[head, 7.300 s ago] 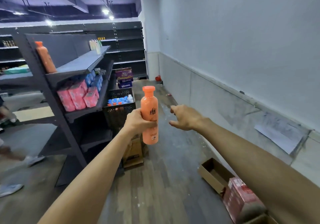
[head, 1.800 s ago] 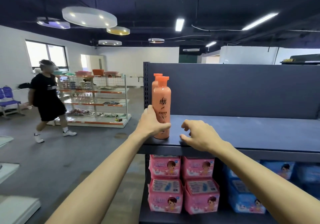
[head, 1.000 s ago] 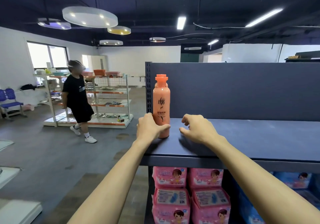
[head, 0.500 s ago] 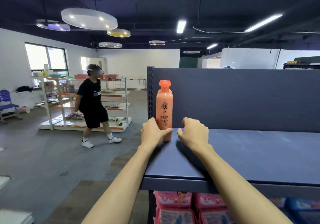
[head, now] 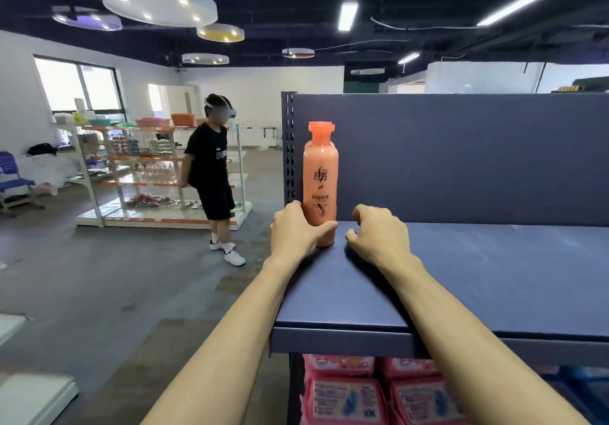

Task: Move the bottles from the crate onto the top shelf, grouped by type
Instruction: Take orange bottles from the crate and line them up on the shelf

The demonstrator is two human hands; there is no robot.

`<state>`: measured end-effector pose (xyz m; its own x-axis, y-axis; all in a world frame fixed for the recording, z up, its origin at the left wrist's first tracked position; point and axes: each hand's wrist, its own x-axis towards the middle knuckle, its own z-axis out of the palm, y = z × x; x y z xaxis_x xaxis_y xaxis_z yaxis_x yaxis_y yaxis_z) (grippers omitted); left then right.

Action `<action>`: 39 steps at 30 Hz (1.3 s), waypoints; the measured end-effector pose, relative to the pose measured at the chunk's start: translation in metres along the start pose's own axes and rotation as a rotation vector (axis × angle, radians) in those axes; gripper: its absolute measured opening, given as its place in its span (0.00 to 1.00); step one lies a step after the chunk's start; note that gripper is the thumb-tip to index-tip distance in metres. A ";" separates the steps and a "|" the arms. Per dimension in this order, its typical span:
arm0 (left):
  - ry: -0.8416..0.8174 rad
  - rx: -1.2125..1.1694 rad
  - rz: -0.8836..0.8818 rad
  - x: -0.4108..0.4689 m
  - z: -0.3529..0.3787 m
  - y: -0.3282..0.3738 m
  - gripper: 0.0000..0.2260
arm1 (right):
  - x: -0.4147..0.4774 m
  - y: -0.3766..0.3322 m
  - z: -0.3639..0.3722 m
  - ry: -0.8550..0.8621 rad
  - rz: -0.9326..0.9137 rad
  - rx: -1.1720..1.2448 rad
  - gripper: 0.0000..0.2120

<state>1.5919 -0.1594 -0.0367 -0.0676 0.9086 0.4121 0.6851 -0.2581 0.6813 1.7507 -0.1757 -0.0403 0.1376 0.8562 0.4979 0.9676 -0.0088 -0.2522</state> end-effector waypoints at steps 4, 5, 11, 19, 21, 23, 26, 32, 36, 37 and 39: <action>0.002 0.015 -0.015 0.000 0.000 0.000 0.26 | -0.003 0.004 0.001 0.009 0.012 0.043 0.11; 0.002 0.022 -0.018 0.000 0.000 0.000 0.26 | -0.004 0.005 0.001 0.019 0.014 0.049 0.10; -0.030 0.043 -0.035 -0.003 -0.005 0.003 0.28 | -0.020 0.001 -0.006 0.063 -0.025 0.051 0.11; -0.084 0.158 -0.092 -0.035 -0.026 0.028 0.28 | -0.063 0.026 -0.056 -0.025 -0.066 -0.049 0.14; -0.021 0.209 -0.067 -0.051 -0.031 0.036 0.26 | -0.074 0.038 -0.074 -0.042 -0.049 -0.050 0.15; 0.086 0.320 0.023 -0.066 -0.037 0.047 0.20 | -0.085 0.047 -0.089 -0.032 -0.042 -0.034 0.16; 0.155 0.479 0.205 -0.084 -0.042 0.071 0.09 | -0.102 0.060 -0.109 0.014 -0.051 -0.003 0.15; -0.042 0.653 0.475 -0.125 -0.015 0.133 0.08 | -0.136 0.095 -0.144 0.015 -0.060 -0.031 0.16; -0.069 0.744 0.565 -0.160 0.017 0.167 0.07 | -0.162 0.131 -0.166 0.021 -0.039 -0.088 0.15; -0.072 0.737 0.583 -0.169 0.024 0.175 0.07 | -0.169 0.142 -0.171 0.029 -0.034 -0.102 0.14; -0.113 0.679 0.622 -0.187 0.038 0.191 0.12 | -0.183 0.164 -0.182 0.054 -0.025 -0.131 0.14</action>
<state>1.7625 -0.3661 -0.0067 0.5015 0.7068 0.4989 0.8546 -0.4947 -0.1580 1.9221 -0.4280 -0.0221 0.1209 0.8283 0.5472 0.9898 -0.0585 -0.1301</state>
